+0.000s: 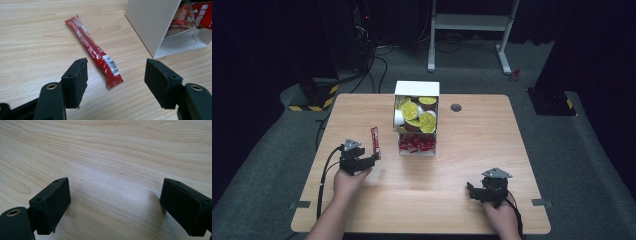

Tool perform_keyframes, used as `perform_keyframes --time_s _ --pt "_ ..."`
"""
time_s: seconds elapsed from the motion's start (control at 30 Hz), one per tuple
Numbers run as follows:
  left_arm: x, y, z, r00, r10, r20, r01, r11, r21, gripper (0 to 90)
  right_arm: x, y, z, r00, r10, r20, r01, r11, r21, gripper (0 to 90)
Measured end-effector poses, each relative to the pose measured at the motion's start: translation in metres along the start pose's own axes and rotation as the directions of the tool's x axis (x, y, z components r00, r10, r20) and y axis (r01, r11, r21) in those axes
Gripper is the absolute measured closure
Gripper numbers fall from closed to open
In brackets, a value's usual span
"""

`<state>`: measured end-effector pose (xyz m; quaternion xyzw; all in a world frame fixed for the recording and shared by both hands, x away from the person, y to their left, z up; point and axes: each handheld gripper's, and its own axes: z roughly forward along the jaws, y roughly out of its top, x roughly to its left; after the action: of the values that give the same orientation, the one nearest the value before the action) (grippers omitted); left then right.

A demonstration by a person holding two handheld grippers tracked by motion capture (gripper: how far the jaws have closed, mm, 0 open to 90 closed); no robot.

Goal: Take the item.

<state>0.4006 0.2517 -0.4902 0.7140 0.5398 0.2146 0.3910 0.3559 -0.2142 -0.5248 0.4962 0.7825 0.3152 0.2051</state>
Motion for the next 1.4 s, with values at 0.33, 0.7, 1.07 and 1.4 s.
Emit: perform_keyframes --time_s 0.33,0.7,1.07,1.4 --pt "-0.004 0.0 -0.011 0.9993 0.026 0.027 -0.025 0.9993 -0.027 30.3 0.0 0.0 0.0 1.0 0.0 0.0 0.0 1.0 0.0 9.4" --pt "-0.008 -0.002 -0.027 0.9945 0.08 0.067 -0.078 0.9966 -0.025 21.0 0.0 0.0 0.0 1.0 0.003 0.0 -0.003 1.0 0.0 9.5" --pt "0.002 -0.022 -0.039 0.9932 0.089 0.075 -0.091 0.9952 0.034 17.2 0.0 0.0 0.0 1.0 0.003 0.0 -0.003 1.0 0.0 9.4" --pt "0.019 -0.055 -0.048 0.9926 0.109 0.055 -0.114 0.9873 0.11 16.8 0.0 0.0 0.0 1.0 0.003 0.0 -0.003 1.0 0.0 9.5"
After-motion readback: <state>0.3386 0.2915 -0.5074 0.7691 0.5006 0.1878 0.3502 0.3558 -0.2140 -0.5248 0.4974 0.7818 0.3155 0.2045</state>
